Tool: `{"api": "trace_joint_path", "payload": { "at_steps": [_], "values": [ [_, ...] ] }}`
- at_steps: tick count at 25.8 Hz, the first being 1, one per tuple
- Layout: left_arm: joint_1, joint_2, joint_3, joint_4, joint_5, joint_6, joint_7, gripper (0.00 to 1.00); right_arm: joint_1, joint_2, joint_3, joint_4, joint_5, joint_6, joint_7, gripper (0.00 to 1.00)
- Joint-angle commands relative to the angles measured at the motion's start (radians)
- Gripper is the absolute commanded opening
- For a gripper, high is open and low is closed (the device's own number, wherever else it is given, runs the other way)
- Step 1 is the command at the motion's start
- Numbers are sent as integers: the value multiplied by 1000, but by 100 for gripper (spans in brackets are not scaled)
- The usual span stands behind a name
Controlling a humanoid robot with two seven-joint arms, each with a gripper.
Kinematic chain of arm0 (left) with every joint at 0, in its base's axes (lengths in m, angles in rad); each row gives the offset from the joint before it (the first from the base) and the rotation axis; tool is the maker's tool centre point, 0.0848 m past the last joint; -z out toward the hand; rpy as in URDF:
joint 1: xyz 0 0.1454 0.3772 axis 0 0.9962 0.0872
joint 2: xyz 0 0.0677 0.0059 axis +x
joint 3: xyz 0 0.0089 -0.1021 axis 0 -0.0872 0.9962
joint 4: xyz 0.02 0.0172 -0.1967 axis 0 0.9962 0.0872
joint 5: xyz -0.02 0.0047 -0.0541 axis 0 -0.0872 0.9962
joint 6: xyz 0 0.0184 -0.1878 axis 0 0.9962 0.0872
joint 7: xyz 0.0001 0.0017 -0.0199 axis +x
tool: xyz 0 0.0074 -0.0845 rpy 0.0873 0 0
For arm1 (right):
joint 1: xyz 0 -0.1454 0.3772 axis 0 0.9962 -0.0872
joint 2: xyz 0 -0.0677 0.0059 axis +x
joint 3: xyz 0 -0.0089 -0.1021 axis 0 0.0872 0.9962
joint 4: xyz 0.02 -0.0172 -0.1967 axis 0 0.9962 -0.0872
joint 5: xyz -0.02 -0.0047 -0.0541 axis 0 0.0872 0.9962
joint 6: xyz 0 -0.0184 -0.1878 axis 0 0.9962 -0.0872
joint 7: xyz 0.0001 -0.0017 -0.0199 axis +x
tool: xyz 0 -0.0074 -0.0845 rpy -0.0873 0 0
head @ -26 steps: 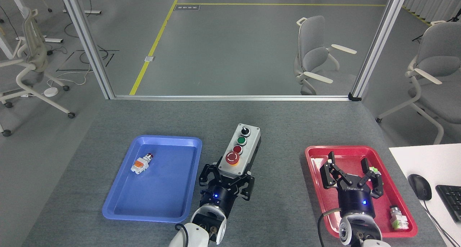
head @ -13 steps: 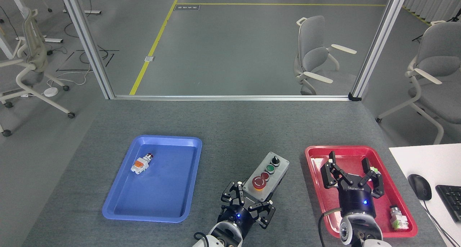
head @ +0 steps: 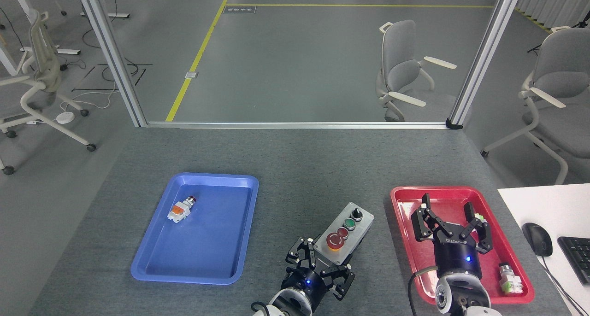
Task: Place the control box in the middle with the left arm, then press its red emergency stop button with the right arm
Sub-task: 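Set the control box down between the trays and open the left gripper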
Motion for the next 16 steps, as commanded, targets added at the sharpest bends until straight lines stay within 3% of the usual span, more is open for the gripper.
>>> {"api": "trace_joint_path", "payload": {
  "at_steps": [1,3,11,16],
  "values": [
    [0,0,-3,2,1,1,0,50,0,0,0,0,0,0,2,99],
    [0,0,-3,2,0,1,0,61,0,0,0,0,0,0,2,99],
    [0,1,-23,39,1,1,1,79,2,0,0,0,0,0,2,99],
    [0,1,-25,64,1,1,3,82,2,2,0,0,0,0,1,99]
  ]
}}
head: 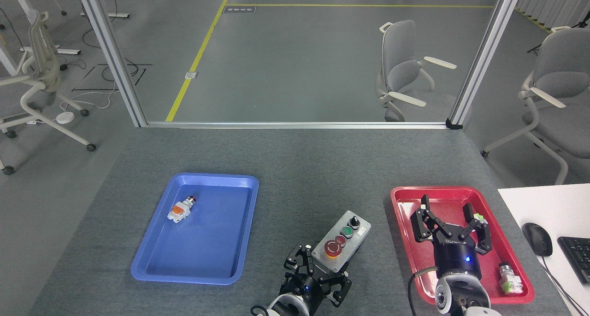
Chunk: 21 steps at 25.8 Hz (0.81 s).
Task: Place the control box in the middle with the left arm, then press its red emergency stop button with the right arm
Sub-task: 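Set the control box down between the trays and open the left gripper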
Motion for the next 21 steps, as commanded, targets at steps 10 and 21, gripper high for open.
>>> {"api": "trace_joint_path", "payload": {
  "at_steps": [10,21],
  "values": [
    [5,3,4,-10,-1,24,9,98,0,0,0,0,0,0,0,99],
    [154,187,22,-275,-4,24,10,99,-1,-5,-2,0,6,1,-6,98]
  ]
}}
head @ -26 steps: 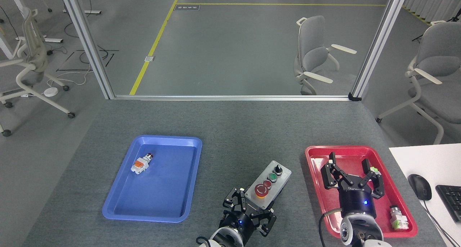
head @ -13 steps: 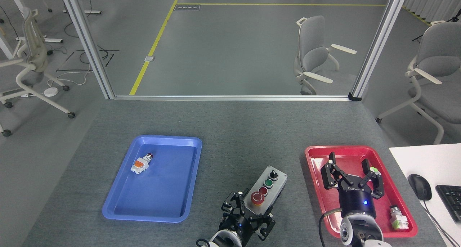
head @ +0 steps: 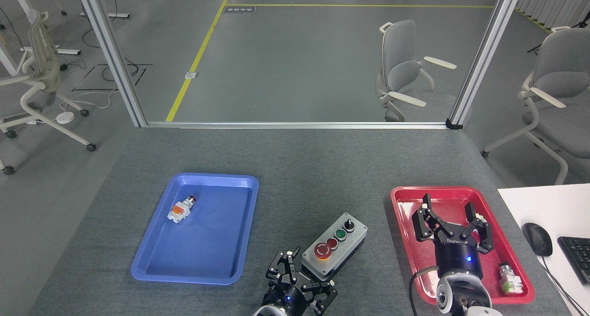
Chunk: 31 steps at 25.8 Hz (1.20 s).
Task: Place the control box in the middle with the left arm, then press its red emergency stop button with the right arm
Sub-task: 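Set the control box down between the trays and open the left gripper, then withdraw the left gripper back beside the blue tray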
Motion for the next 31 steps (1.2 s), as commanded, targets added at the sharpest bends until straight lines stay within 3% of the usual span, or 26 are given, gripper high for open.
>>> {"api": "trace_joint_path", "payload": {
  "at_steps": [1,8,14,17,20,21,25,29,31],
  "values": [
    [68,89,20,-133,0,0,-1,99,-2,-1,0,0,3,0,-3,98],
    [234,246,167,-449,1,-14,-12,99,-2,-7,0,0,7,-1,-5,98],
    [289,246,436,-552,5,-29,-13,99,-3,-10,1,0,9,-26,-5,96],
    [266,240,598,-540,61,-75,-13,99,-5,-16,1,0,1,-78,-6,85],
    [191,243,721,-495,216,-152,-15,99,-14,-19,3,0,-2,-173,-6,66],
    [160,247,753,-471,267,-166,-15,99,-16,-21,3,2,1,-211,-8,65],
    [69,257,805,-371,333,-171,-15,99,-25,-53,10,21,12,-366,-8,54],
    [59,284,827,-316,328,-174,-6,99,-31,-53,15,23,12,-518,-8,22],
    [59,286,828,-296,328,-174,-4,99,-29,-52,17,31,12,-590,-6,18]
  ]
}}
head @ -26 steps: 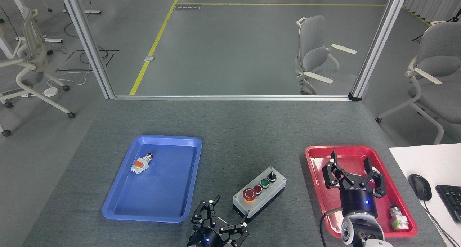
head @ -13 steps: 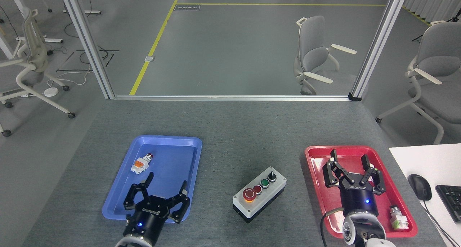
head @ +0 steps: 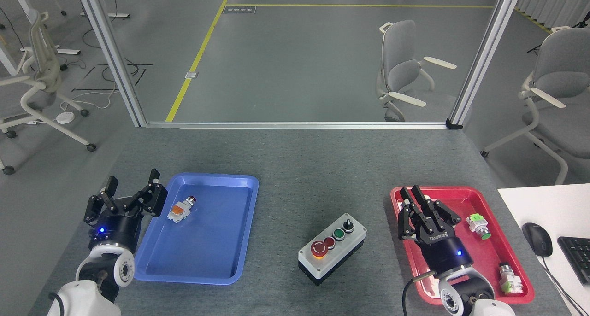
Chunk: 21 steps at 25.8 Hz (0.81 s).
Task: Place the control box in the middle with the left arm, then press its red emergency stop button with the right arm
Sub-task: 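Withdraw the left gripper back beside the blue tray, then move the right gripper from the red tray over the control box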
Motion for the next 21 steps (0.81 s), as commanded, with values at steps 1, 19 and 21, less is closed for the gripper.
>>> {"api": "trace_joint_path", "payload": {
  "at_steps": [1,19,21],
  "values": [
    [-7,12,11,44,1,-2,6,99,-2,-1,3,12,2,-135,2,16],
    [13,13,10,37,-10,-2,15,99,-139,13,346,258,45,-232,4,0],
    [13,13,10,35,-10,-2,15,99,-139,13,355,273,54,-232,4,0]
  ]
}}
